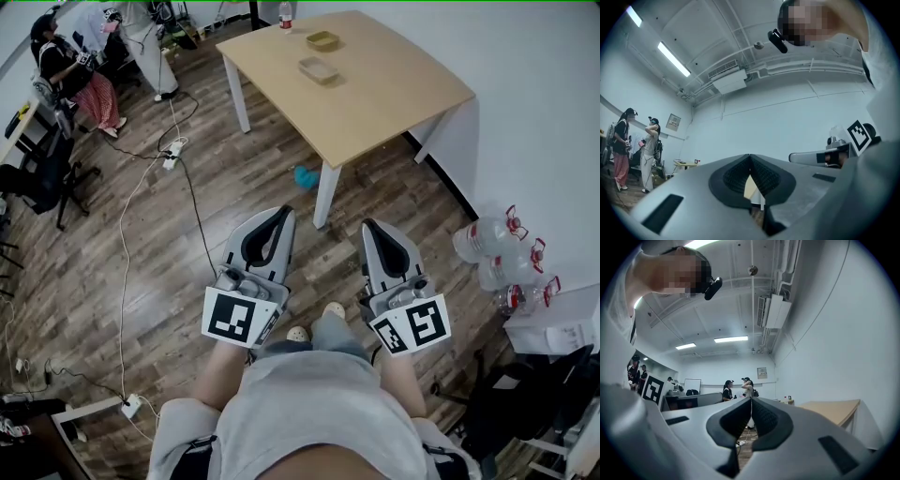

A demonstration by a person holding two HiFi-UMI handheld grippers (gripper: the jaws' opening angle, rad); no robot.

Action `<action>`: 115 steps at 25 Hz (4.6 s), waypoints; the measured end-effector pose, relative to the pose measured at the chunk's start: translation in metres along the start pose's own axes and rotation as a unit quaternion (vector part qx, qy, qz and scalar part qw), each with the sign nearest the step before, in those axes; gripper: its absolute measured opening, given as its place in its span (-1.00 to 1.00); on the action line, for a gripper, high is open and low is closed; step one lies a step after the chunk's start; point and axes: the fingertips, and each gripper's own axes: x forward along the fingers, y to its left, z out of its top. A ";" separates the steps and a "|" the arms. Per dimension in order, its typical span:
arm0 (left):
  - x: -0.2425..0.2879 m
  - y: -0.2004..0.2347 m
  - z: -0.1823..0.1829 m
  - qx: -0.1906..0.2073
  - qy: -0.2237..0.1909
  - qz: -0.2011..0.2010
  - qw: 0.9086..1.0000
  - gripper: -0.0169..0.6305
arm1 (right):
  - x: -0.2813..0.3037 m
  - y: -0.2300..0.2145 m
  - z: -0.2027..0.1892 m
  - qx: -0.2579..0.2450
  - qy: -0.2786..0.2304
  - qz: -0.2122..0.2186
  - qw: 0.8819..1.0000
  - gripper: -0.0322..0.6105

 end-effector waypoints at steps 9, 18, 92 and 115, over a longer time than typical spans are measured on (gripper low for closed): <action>0.028 0.040 -0.012 -0.002 0.003 0.021 1.000 -0.90 | 0.048 -0.016 -0.013 0.007 0.008 0.014 1.000 -0.87; 0.084 0.087 -0.024 0.001 0.007 0.027 1.000 -0.90 | 0.115 -0.055 -0.016 0.008 0.007 0.020 1.000 -0.87; 0.372 0.369 -0.110 -0.046 0.024 -0.174 0.983 -0.90 | 0.465 -0.199 -0.082 0.010 0.017 -0.176 0.984 -0.87; 0.531 0.395 -0.133 -0.037 0.015 -0.186 0.982 -0.90 | 0.544 -0.340 -0.080 0.005 0.008 -0.199 0.980 -0.87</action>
